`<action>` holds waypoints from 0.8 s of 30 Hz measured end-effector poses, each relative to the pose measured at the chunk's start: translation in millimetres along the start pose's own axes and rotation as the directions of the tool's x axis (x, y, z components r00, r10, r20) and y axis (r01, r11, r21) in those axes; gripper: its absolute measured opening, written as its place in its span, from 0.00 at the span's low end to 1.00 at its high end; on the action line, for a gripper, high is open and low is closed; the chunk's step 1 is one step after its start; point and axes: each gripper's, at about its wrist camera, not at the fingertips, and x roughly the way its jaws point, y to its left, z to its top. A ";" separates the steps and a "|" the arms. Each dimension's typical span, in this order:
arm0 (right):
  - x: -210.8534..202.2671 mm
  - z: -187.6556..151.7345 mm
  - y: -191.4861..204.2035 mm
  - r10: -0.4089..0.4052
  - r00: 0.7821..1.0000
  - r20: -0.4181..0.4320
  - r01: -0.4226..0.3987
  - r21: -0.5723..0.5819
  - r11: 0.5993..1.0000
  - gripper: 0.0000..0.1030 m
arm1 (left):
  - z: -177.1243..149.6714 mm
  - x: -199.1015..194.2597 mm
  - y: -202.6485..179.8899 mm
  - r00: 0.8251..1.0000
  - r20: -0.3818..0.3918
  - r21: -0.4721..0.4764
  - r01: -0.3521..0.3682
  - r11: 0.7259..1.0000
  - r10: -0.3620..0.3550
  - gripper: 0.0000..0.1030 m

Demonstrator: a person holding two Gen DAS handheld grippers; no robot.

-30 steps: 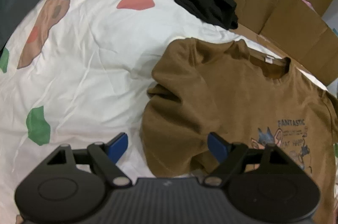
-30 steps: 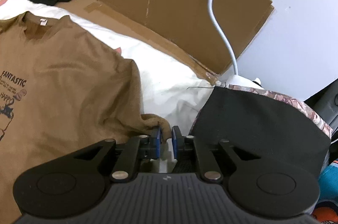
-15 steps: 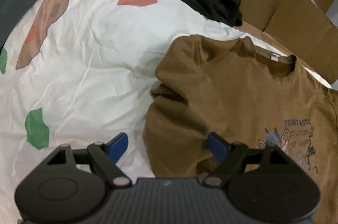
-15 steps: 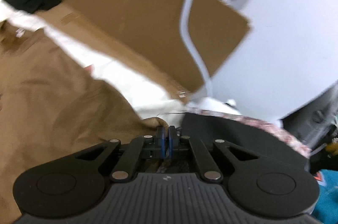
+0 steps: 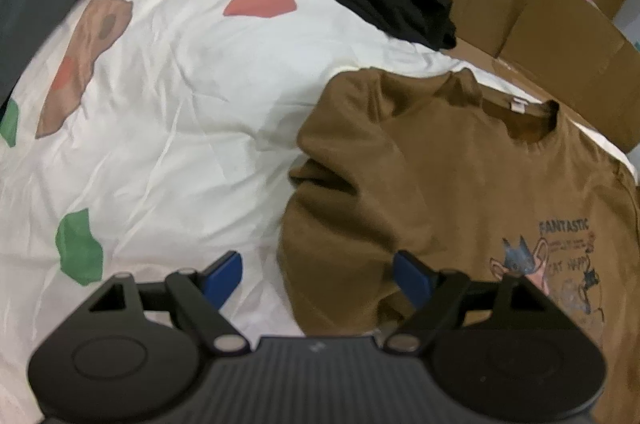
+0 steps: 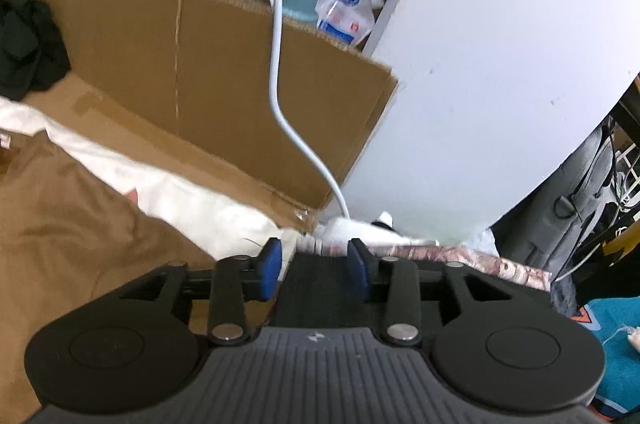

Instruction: Fold clothes

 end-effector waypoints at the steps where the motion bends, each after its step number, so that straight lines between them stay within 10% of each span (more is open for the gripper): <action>1: -0.3 0.1 -0.3 0.012 1.000 -0.002 -0.012 0.000 1.000 0.41 | -0.1 0.1 0.0 1.000 0.000 0.001 0.000 1.000 0.000 0.82; 13: 39.5 -10.4 51.0 0.202 0.967 -0.155 -0.225 -0.149 0.963 0.41 | 0.7 4.8 3.0 1.000 0.003 0.004 0.003 1.000 -0.003 0.82; 24: 93.0 -32.2 77.0 0.142 0.945 -0.296 -0.202 -0.182 0.962 0.41 | -0.1 22.2 23.3 0.999 -0.016 -0.090 0.027 0.996 -0.028 0.82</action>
